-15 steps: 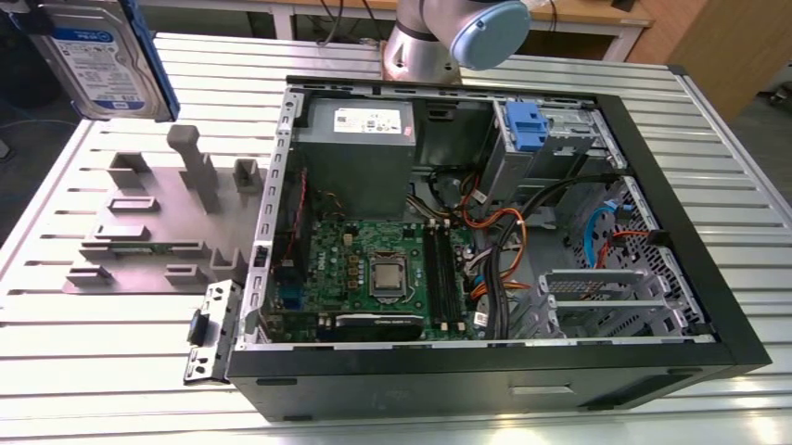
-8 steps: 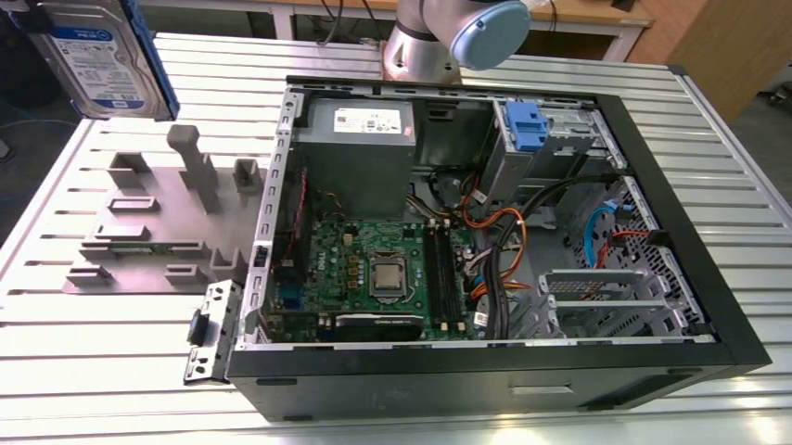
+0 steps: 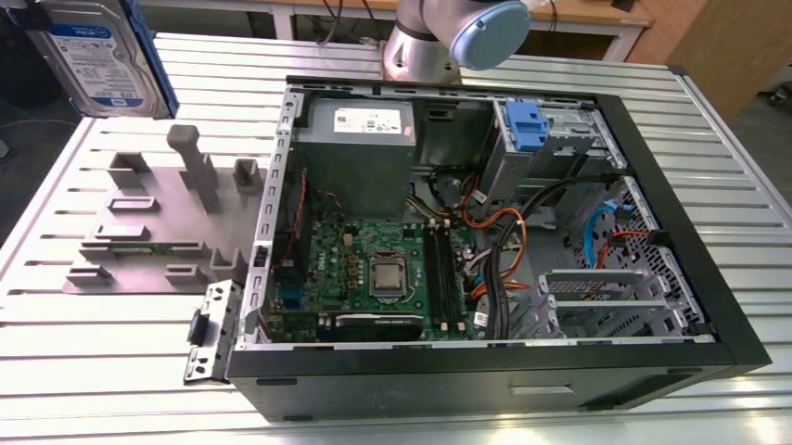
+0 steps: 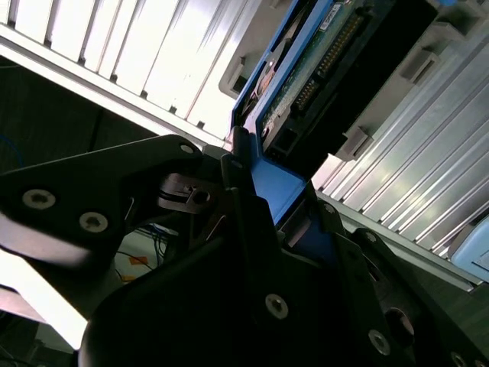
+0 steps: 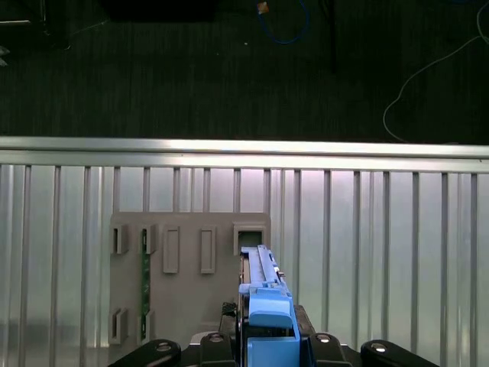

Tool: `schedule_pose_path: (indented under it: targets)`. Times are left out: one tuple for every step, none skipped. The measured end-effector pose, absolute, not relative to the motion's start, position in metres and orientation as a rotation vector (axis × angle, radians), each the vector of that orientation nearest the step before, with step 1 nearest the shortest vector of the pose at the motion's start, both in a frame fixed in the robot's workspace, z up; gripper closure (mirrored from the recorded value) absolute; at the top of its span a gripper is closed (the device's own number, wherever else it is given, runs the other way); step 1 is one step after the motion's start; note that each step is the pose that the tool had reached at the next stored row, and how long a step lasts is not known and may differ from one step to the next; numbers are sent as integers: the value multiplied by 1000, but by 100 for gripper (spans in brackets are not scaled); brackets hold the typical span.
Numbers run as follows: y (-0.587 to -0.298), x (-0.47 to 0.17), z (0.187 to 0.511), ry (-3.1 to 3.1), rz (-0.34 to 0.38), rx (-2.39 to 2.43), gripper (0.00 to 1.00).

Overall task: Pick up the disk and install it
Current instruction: 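Pick up the disk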

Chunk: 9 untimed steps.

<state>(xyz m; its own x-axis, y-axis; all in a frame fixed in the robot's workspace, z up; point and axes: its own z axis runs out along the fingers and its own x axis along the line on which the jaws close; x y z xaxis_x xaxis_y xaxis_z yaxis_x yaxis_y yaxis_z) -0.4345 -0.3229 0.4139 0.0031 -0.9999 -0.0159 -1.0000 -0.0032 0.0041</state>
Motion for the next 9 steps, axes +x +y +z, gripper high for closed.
schedule_pose_path:
  targets:
    - [-323,-434,415,2212,22,-2219,64]
    - [-323,-434,416,2212,22,-2219,64]
    - [-323,-434,417,2212,22,-2219,64]
    - [-323,-434,417,2212,22,-2219,64]
    - [-323,-434,418,2212,22,-2219,64]
    - [-323,-434,419,2212,22,-2219,64]
    - [-323,-434,420,2212,22,-2219,64]
    - [-323,-434,420,2212,22,-2219,64]
    - [-323,-434,421,2212,22,-2219,64]
